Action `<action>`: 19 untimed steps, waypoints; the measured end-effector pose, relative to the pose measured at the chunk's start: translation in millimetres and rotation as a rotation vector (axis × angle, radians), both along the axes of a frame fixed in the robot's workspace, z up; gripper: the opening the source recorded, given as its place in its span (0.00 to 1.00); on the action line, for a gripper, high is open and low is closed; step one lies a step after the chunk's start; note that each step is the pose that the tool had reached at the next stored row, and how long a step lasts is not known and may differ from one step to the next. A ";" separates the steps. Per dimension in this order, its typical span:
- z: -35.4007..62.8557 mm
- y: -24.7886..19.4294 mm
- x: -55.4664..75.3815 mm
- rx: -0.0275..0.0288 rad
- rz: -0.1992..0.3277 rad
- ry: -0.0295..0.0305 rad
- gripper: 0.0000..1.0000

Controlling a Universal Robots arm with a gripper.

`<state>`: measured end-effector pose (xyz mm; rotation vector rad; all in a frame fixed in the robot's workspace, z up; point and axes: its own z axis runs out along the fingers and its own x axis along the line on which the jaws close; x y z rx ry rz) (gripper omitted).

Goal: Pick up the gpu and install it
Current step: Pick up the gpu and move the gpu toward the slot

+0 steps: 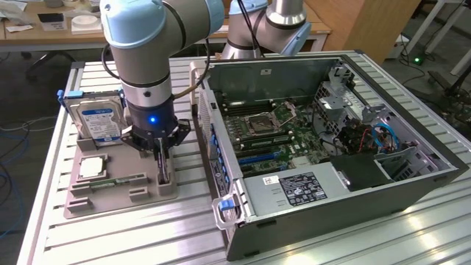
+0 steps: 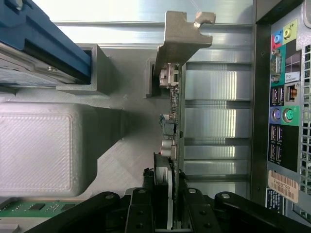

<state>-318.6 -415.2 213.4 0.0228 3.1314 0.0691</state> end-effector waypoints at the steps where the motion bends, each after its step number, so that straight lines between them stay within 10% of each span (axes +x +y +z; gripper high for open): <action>1: 0.0 0.0 0.0 0.0000 0.000 0.0000 0.27; 19: 23.7 0.0 0.0 0.0000 0.000 0.0000 0.27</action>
